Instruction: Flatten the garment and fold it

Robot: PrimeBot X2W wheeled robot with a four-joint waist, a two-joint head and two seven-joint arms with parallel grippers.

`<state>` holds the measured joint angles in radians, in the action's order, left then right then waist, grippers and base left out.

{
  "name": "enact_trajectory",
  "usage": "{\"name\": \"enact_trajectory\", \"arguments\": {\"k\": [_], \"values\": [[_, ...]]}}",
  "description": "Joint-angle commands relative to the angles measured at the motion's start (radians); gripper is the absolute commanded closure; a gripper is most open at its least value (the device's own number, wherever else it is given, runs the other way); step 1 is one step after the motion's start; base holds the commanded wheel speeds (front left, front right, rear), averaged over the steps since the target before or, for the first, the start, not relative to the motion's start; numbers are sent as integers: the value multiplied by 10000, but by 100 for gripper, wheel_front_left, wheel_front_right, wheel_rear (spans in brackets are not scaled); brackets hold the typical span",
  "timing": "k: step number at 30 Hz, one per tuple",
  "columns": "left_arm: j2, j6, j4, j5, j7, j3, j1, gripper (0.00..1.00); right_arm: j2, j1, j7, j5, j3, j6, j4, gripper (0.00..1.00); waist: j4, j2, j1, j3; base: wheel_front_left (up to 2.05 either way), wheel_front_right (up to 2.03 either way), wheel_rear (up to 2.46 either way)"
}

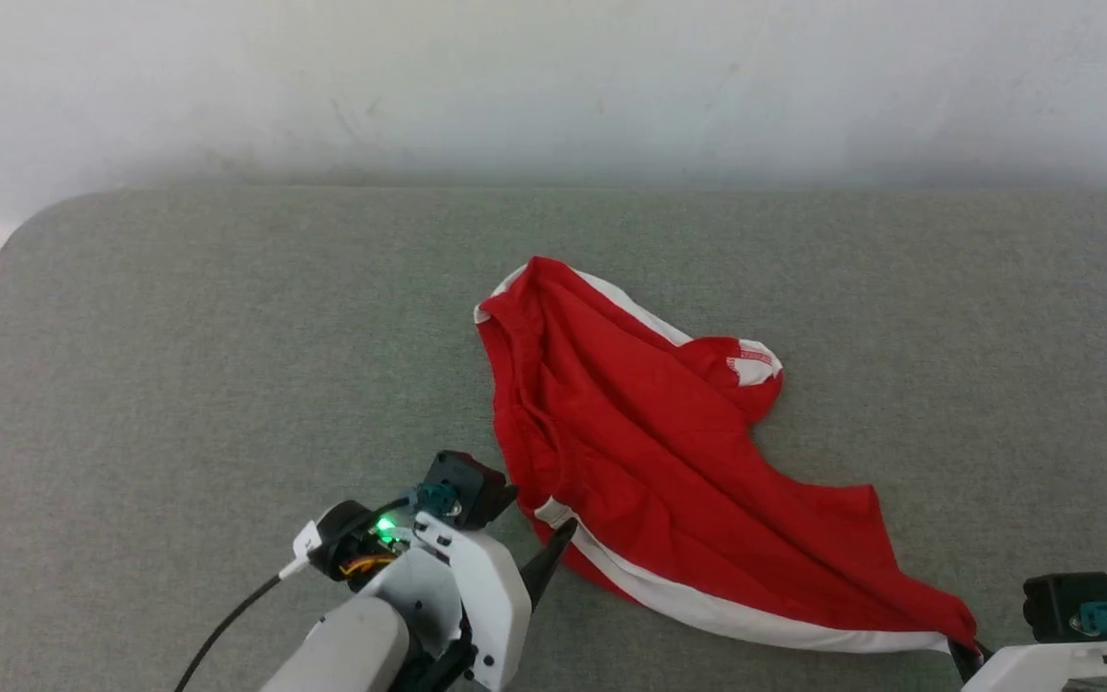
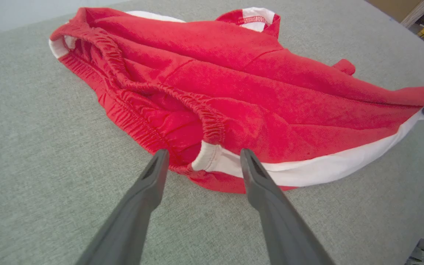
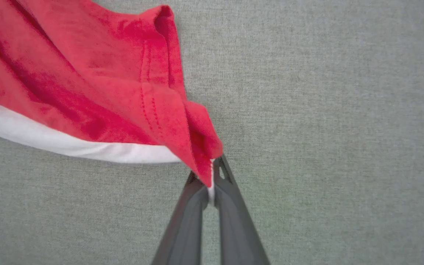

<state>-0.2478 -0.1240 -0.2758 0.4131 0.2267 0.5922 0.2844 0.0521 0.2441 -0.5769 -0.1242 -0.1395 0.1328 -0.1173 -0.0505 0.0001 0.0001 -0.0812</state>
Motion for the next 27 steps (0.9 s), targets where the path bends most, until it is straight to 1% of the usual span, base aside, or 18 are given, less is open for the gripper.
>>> {"name": "enact_trajectory", "arguments": {"k": [1, 6, 13, 14, 15, 20, 24, 27], "values": [[-10, -65, -184, 55, 29, 84, 252, 0, -18, -173, 75, -46, 20, -21, -9, 100, 159, -1, -1, -129, 0, 0, 0], [-10, -66, -759, 112, 8, 268, 691, 0, -18, -263, 183, -75, 102, -21, 25, 100, 310, -1, -1, -269, 0, 0, 0], [-50, -66, -1147, 342, -157, 692, 958, 0, -18, -308, 288, -117, 111, -21, 96, 100, 372, -1, -1, -382, 0, 0, 0], [-85, -66, -1155, 380, -199, 828, 993, 86, -18, -308, 300, -120, 101, -21, 109, 100, 364, -1, -1, -391, 0, 0, 0], [-114, -66, -1176, 450, -233, 922, 1014, 100, -18, -302, 313, -121, 80, -21, 118, 100, 338, -1, -1, -401, 0, 0, 0], [-236, -66, -1232, 743, -482, 1189, 1085, 100, -18, -274, 350, -111, -49, -21, 143, 100, 154, -1, -1, -355, 0, 0, 0], [-411, -53, -1060, 785, -879, 1142, 911, 100, -18, -395, 492, -209, -253, -21, 74, 100, -23, -1, -1, -58, 0, 0, 0], [-631, 63, -663, 772, -1228, 1015, 694, 100, 82, -604, 626, -359, -356, -21, -112, 100, -151, -1, -1, 253, 0, 0, 0]]}}
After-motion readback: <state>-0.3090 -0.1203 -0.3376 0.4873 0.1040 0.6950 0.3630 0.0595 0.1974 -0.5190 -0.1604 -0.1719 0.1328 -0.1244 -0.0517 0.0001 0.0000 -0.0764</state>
